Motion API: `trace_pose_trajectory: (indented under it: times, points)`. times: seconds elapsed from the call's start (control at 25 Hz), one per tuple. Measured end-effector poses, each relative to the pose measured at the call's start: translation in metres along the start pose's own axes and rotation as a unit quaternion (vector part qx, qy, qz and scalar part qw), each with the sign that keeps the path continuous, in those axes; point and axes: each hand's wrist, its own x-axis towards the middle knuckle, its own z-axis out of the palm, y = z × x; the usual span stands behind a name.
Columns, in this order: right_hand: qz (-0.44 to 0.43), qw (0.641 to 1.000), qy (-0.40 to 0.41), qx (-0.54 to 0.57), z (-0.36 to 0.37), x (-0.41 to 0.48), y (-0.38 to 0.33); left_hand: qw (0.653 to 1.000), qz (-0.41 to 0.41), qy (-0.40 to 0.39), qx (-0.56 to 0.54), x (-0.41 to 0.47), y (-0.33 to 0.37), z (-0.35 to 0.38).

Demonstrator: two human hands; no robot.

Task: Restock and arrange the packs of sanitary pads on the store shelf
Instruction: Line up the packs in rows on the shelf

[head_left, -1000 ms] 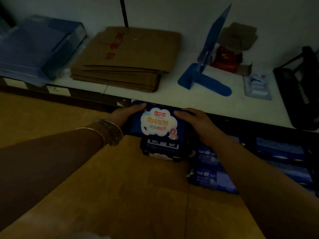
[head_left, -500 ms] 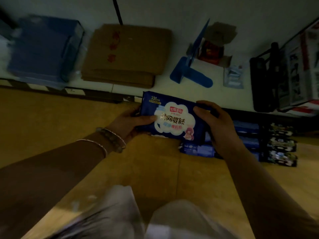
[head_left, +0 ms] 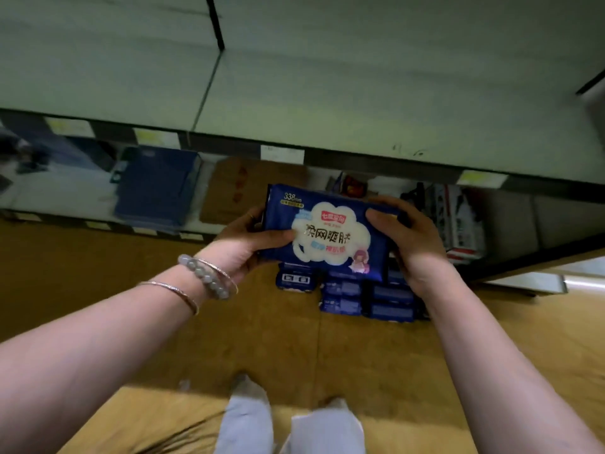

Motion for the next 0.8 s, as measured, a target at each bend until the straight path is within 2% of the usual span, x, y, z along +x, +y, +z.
trace_pose_trajectory:
  times: [0.24,0.52,0.8]
  points:
    - [-0.06,0.997,0.001,-0.038,0.011,-0.041,-0.101,0.999,0.045,-0.022,0.012,-0.061,0.082,0.033]
    - [-0.161,0.982,-0.006,-0.1,0.035,-0.088,-0.214,0.983,0.168,-0.075,0.031,-0.109,0.186,0.051]
    - [-0.231,0.958,0.007,-0.168,0.062,-0.126,-0.279,0.957,0.253,-0.11,0.092,-0.139,0.256,0.057]
